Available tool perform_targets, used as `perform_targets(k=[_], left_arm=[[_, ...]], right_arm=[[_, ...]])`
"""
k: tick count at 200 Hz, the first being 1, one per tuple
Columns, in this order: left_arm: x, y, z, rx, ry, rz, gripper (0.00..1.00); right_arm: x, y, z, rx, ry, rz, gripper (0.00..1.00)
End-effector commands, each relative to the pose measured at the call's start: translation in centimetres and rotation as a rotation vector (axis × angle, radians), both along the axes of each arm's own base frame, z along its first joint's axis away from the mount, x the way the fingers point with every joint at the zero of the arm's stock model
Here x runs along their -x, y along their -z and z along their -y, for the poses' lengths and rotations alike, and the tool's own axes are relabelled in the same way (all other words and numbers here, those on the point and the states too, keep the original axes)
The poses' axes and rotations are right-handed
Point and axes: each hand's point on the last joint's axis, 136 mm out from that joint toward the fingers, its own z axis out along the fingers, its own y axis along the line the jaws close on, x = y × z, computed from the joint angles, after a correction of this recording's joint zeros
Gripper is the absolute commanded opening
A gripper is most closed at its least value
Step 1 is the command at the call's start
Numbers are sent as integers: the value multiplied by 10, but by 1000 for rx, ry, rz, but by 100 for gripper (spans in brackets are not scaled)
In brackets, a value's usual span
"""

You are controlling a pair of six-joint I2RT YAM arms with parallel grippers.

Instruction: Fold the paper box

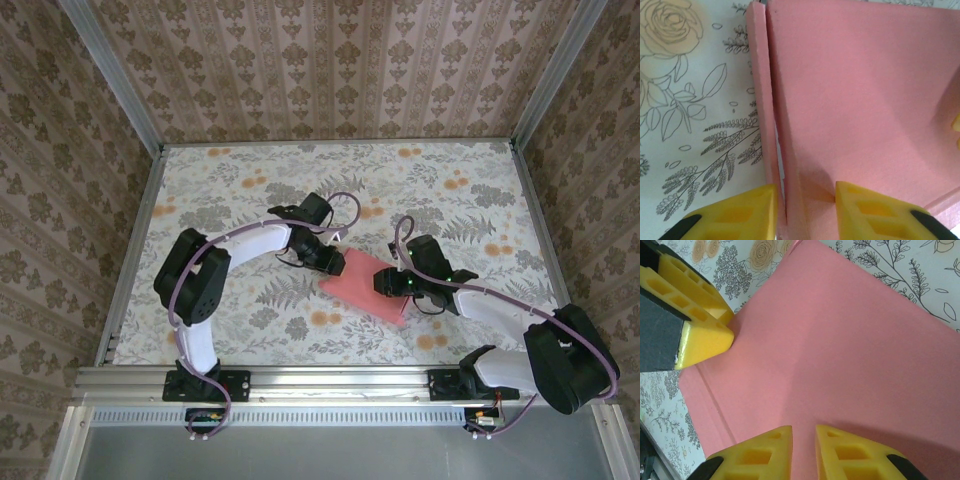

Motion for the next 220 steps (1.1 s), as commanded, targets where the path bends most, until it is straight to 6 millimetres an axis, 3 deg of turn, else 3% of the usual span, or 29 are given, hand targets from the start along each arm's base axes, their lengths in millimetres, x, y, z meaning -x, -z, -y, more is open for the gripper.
perform_targets(k=[1, 112, 147, 186, 220], left_arm=[[2, -5, -7, -45, 7, -1, 34], [20, 5, -2, -81, 55, -97, 14], [21, 8, -1, -75, 49, -103, 14], [16, -3, 2, -20, 34, -45, 12], [10, -29, 12, 123, 53, 94, 17]], right_arm=[[0, 4, 1, 19, 1, 3, 21], [3, 13, -2, 39, -8, -14, 21], [4, 20, -1, 68, -9, -23, 21], [4, 29, 9, 133, 20, -30, 21], [3, 29, 10, 145, 26, -18, 21]])
